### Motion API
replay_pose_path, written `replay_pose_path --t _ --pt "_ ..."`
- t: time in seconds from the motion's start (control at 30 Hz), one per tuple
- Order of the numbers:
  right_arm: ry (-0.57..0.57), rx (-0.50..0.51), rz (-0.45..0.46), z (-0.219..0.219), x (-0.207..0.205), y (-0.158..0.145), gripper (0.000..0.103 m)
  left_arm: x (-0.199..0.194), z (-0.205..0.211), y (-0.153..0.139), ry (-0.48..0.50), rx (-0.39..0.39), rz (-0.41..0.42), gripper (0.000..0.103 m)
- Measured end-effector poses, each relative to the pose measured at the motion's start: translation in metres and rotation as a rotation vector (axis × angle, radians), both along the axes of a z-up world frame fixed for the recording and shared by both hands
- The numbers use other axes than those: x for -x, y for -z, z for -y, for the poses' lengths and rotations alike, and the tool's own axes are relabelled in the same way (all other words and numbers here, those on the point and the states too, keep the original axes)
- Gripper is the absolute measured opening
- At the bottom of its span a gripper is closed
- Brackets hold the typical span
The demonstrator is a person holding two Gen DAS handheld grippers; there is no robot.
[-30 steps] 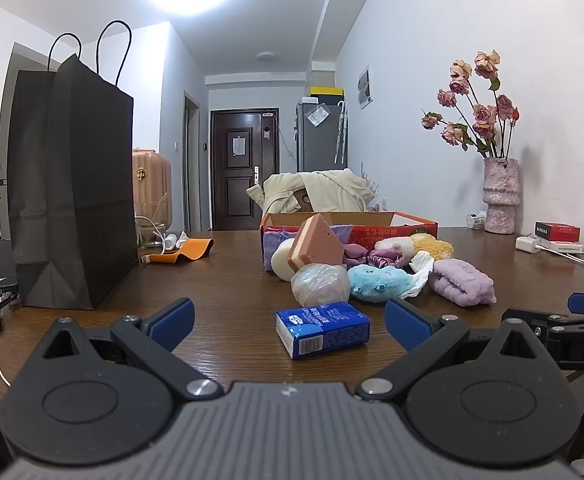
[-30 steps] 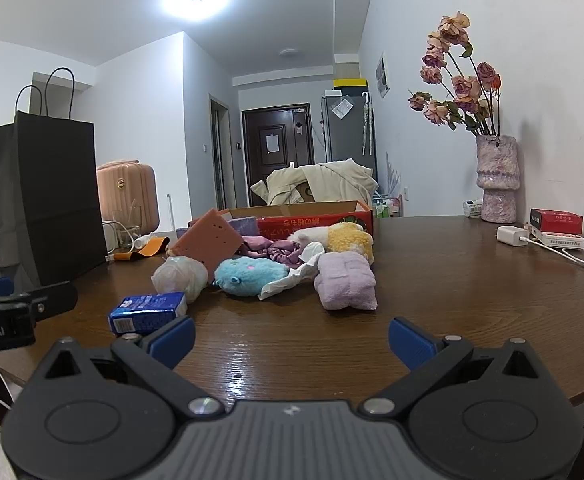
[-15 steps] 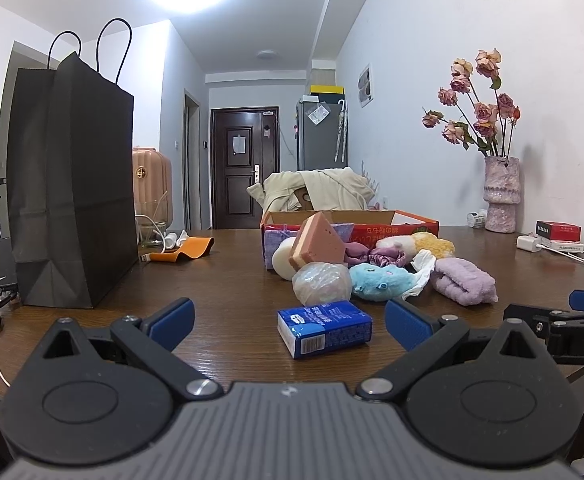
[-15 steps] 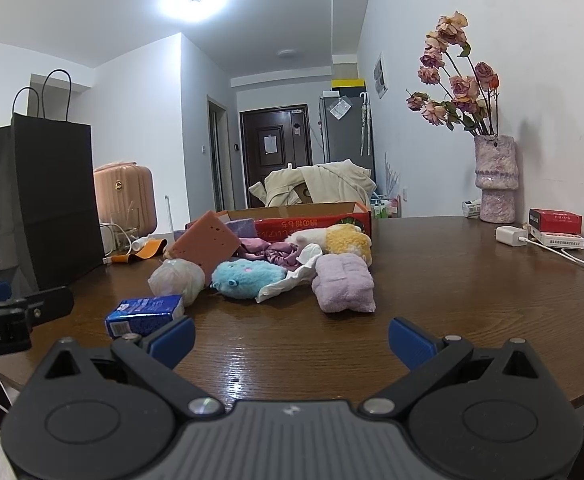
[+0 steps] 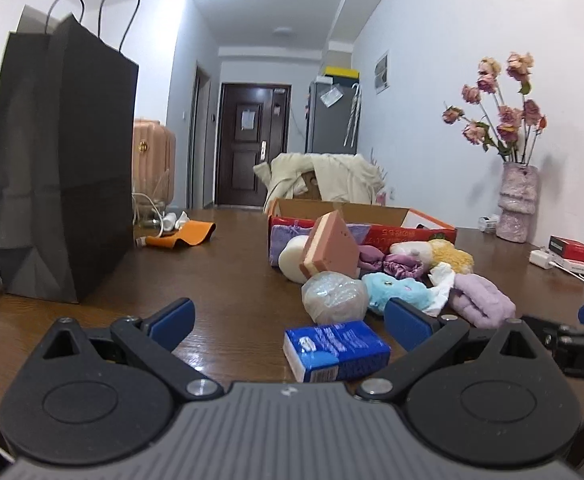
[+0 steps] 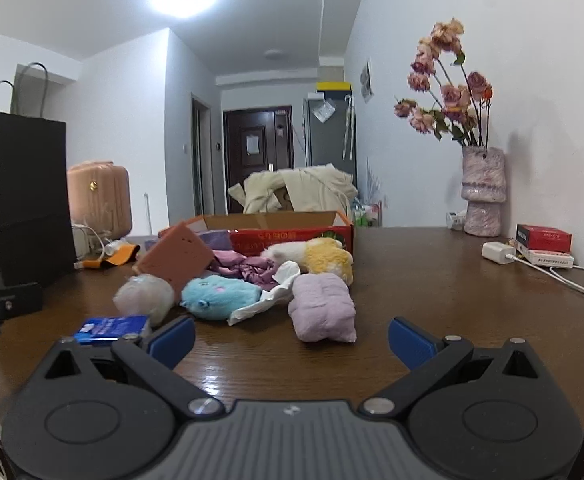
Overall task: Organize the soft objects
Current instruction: 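Close the left tool on the blue tissue pack, then carry the blue tissue pack into the cardboard box and open the left tool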
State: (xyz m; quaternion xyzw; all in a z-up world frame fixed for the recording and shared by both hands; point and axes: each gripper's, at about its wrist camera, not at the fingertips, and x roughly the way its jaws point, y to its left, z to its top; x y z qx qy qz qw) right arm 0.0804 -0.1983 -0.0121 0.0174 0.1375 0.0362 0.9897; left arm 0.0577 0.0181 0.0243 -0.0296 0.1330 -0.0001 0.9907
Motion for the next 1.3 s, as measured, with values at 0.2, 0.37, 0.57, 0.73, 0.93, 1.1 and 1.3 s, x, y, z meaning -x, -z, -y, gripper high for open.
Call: replay_pose_path --t 0.2,0.37,0.57,0.73,0.93,1.1,1.3 --pt "-0.06 -0.024 -0.074 -0.002 -0.032 -0.004 0.091 -0.035 0.005 -0.005 0.051 0.005 -0.057 0.092" --pt "-0.157 -0.068 -0.126 -0.011 -0.063 -0.009 0.072 -0.066 -0.007 0.002 0.058 0.052 -0.152 0.077" --pt "-0.27 -0.108 -0.191 -0.034 -0.099 -0.012 0.061 -0.089 -0.028 0.006 0.056 0.073 -0.262 0.069" --pt "-0.406 -0.15 -0.264 -0.058 -0.11 -0.003 0.048 -0.082 -0.044 0.013 0.121 0.14 -0.31 0.048" --pt "-0.443 -0.185 -0.334 -0.073 -0.119 0.006 0.027 -0.083 -0.047 0.021 0.172 0.218 -0.35 0.029" --pt "-0.484 -0.225 -0.393 -0.075 -0.122 0.012 0.027 -0.082 -0.046 0.022 0.227 0.259 -0.36 0.022" --pt "-0.463 -0.222 -0.378 -0.073 -0.115 0.009 0.018 -0.076 -0.043 0.008 0.236 0.282 -0.3 0.018"
